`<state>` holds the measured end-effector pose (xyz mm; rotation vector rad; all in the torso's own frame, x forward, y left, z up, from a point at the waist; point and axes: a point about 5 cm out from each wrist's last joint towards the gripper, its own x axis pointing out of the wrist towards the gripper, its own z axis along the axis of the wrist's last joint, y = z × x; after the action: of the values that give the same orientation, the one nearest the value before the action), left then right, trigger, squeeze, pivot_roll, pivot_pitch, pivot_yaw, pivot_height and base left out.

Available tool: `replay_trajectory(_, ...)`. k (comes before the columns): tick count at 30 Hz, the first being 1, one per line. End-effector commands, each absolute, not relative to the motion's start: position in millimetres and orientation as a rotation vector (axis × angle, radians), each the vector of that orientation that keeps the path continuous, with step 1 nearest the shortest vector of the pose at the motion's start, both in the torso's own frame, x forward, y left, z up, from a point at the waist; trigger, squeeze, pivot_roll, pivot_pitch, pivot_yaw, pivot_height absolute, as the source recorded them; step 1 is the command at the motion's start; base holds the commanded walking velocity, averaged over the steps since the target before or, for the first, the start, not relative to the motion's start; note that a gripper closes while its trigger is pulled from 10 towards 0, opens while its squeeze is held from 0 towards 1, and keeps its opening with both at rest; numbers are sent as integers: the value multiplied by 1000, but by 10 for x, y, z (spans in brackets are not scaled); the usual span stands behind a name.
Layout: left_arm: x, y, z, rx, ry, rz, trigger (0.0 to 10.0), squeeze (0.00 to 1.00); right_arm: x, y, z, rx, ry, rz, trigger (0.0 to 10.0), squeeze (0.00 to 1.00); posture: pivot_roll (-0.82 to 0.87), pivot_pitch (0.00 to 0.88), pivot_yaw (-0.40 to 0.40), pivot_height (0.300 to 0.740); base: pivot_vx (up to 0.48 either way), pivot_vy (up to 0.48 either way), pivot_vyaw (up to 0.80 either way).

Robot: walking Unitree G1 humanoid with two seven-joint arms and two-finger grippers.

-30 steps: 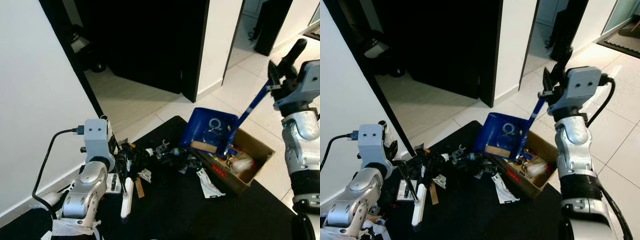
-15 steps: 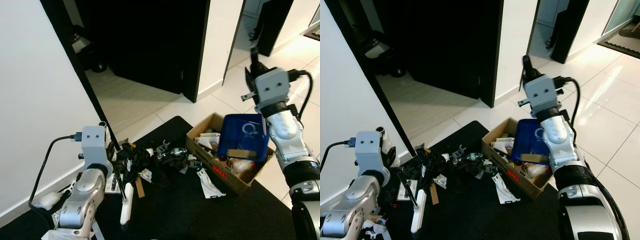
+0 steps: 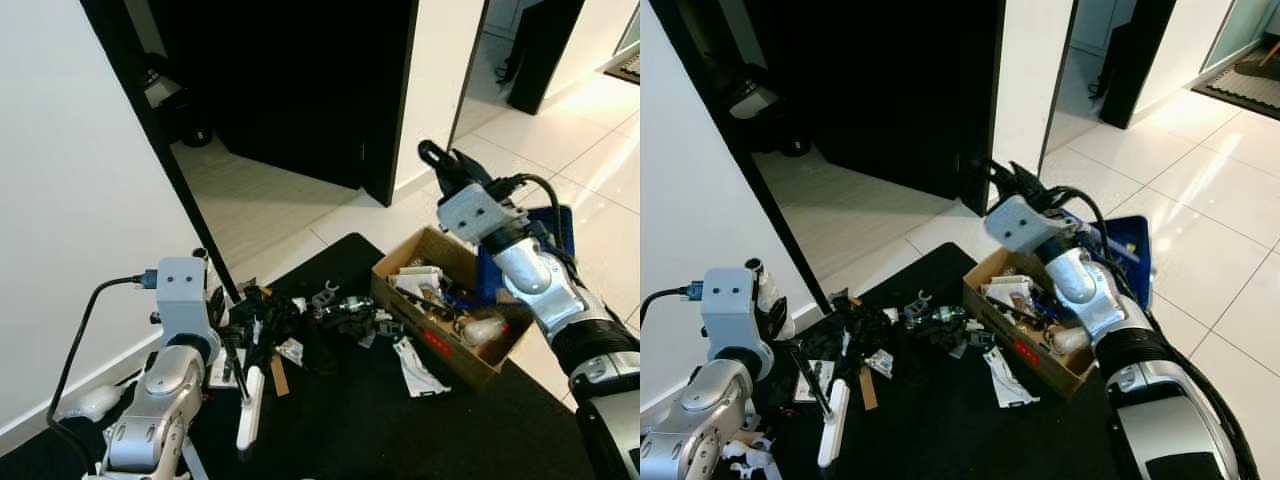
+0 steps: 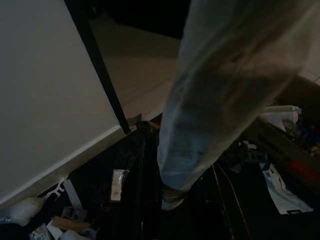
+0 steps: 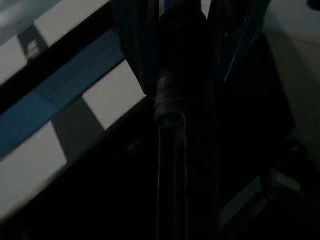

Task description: Sweep floor

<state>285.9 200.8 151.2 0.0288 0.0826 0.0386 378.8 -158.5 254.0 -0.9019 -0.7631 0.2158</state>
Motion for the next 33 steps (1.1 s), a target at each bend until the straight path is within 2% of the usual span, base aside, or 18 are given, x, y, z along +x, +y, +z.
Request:
replay_trajectory(1, 2819, 2082, 1569, 71, 63, 56, 10000, 0, 3758, -1484, 2622, -962, -850, 257, 10000, 0, 152, 184, 60, 740, 0, 0, 0)
replay_trajectory(7, 2794, 2070, 1572, 67, 61, 50, 10000, 0, 3737, -1367, 2466, -1020, -861, 325, 10000, 0, 158, 193, 53, 740, 0, 0, 0)
replay_trajectory(12, 2763, 2066, 1562, 62, 64, 51, 10000, 0, 3632, -1181, 2076, -1082, -836, 494, 10000, 0, 159, 199, 48, 740, 0, 0, 0)
replay_trajectory(18, 2745, 2045, 1565, 59, 64, 48, 10000, 0, 3571, -1140, 1824, -1091, -794, 542, 10000, 0, 164, 204, 48, 740, 0, 0, 0)
replay_trajectory(30, 2768, 2009, 1579, 53, 60, 34, 10000, 0, 3600, -1211, 1869, -1130, -811, 512, 10000, 0, 150, 199, 53, 740, 0, 0, 0)
replay_trajectory(33, 2770, 1996, 1573, 50, 61, 31, 10000, 0, 3634, -1276, 1963, -1090, -812, 450, 10000, 0, 148, 198, 53, 740, 0, 0, 0)
